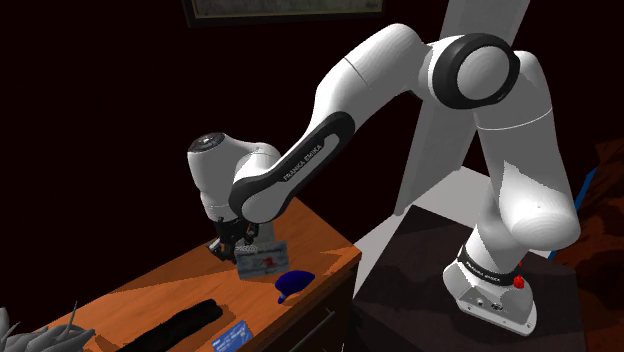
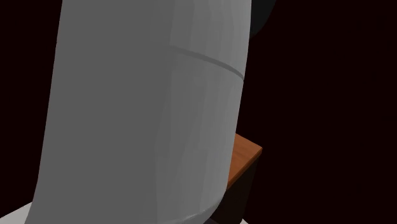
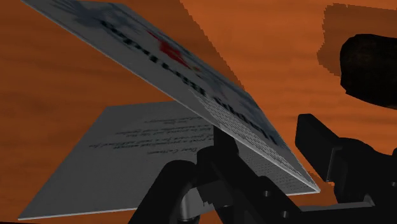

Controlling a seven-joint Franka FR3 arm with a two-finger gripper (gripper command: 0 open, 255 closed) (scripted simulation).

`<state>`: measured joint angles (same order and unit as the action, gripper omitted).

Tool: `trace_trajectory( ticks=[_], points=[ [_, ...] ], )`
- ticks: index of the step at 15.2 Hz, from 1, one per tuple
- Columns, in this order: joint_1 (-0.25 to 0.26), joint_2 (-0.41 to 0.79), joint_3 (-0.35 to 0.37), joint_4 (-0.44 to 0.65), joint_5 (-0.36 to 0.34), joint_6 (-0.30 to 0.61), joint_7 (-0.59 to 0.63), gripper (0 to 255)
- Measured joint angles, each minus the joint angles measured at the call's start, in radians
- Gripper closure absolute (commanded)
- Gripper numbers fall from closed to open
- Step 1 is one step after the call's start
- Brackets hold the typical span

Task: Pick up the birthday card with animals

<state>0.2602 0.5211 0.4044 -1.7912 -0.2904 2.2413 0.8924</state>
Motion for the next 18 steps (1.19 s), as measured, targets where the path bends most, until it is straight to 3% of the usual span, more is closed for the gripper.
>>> trace_trajectory(
  ticks=[6,18],
  points=[
    [-0.001,-0.004,0.002,-0.002,0.002,-0.004,-0.001,255],
    [-0.018,-0.085,0.028,0.038,0.049,-0.12,-0.033,255]
  ],
)
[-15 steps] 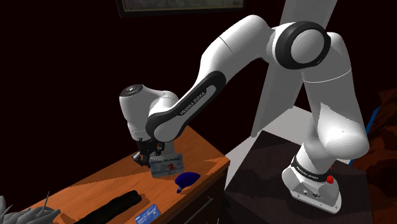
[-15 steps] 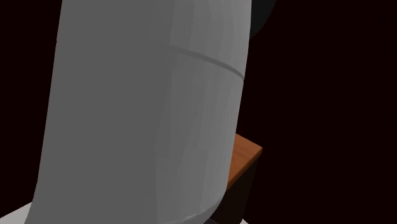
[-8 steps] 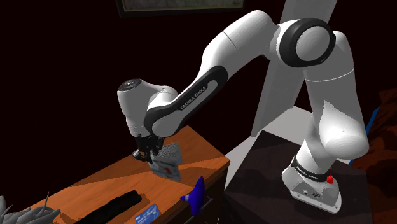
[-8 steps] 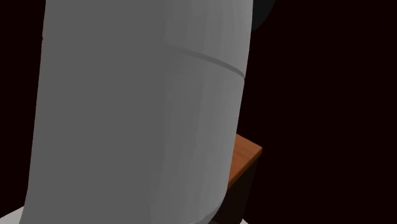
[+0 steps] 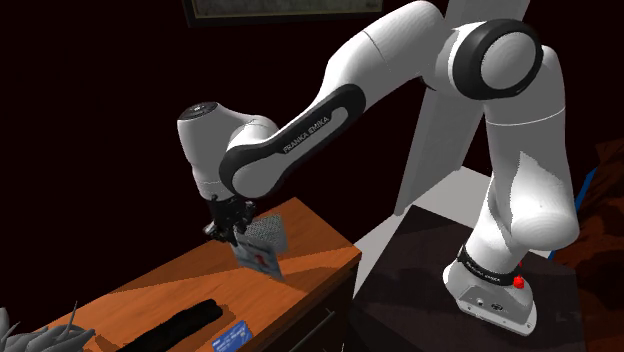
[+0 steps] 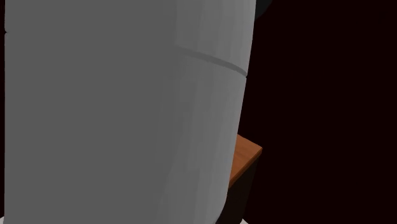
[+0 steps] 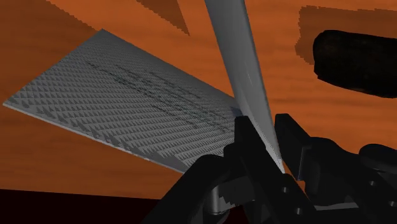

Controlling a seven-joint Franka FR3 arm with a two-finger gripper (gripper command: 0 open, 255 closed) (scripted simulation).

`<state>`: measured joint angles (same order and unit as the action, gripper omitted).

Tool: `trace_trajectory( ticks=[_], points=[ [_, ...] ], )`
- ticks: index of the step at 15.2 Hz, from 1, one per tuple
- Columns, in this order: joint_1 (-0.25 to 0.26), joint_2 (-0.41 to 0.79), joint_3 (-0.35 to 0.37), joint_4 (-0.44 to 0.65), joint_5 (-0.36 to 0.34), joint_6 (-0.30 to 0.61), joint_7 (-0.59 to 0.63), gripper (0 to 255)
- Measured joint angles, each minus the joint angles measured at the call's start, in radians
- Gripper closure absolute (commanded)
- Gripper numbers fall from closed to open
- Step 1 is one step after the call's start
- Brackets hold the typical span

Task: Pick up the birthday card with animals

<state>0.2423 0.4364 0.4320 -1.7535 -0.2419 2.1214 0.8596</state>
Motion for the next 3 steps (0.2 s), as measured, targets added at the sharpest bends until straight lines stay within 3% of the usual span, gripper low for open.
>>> trace_trajectory(
  ticks=[3],
  points=[
    [-0.003,-0.02,0.006,0.009,0.01,-0.027,-0.005,255]
  ],
)
